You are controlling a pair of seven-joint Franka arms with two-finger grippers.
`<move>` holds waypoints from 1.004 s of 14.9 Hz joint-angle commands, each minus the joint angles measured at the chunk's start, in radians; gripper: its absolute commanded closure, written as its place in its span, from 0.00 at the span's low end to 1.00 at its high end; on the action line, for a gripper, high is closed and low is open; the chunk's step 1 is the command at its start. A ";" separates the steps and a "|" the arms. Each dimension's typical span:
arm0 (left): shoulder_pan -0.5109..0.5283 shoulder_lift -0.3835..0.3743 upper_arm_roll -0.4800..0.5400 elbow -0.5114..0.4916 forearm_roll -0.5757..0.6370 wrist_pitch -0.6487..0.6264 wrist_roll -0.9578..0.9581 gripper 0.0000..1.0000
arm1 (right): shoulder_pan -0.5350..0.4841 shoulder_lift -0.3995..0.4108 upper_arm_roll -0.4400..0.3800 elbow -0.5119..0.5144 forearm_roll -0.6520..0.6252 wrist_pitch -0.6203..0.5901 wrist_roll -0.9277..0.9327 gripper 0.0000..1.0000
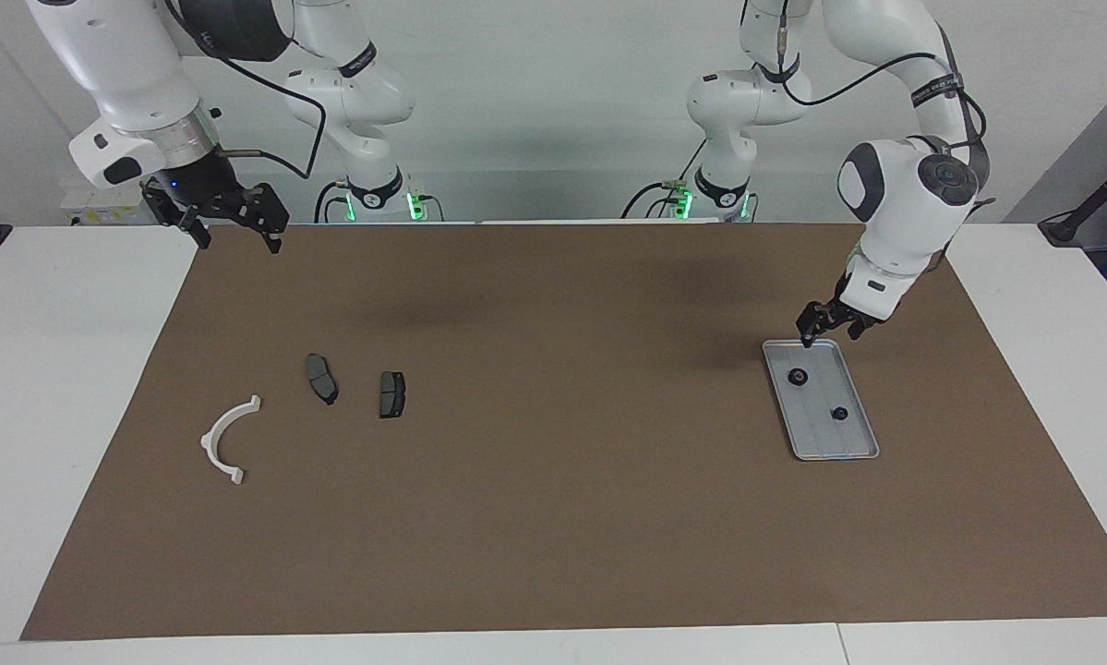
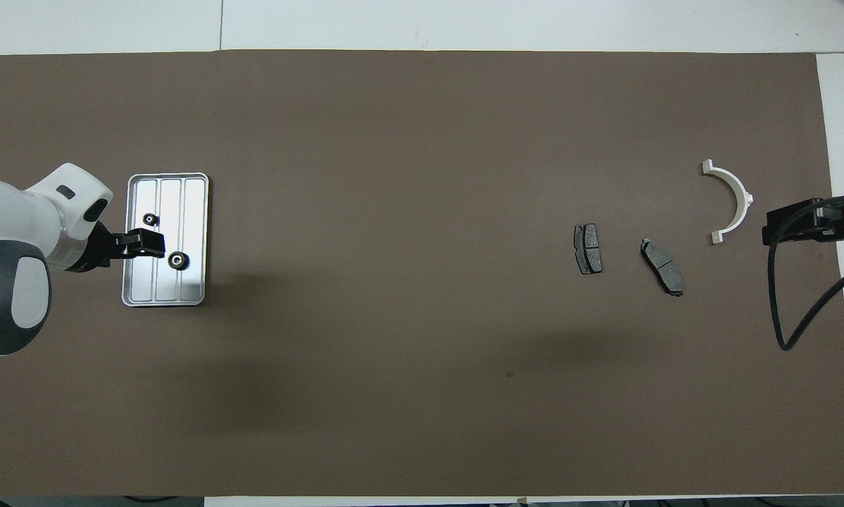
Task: Place bearing gear from tray to pile
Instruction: 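Reach the left gripper down to a dark gear in the tray, then close the left gripper on the dark gear in the tray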
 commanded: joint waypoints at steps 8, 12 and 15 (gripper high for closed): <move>0.004 0.100 -0.005 -0.023 0.022 0.112 -0.055 0.16 | -0.034 -0.002 0.008 -0.008 0.000 0.009 -0.037 0.00; -0.005 0.142 -0.006 -0.019 0.022 0.141 -0.075 0.16 | -0.031 -0.003 0.008 -0.009 0.000 0.009 -0.034 0.00; -0.007 0.171 -0.006 -0.009 0.022 0.153 -0.073 0.23 | -0.030 -0.003 0.008 -0.009 0.000 0.009 -0.034 0.00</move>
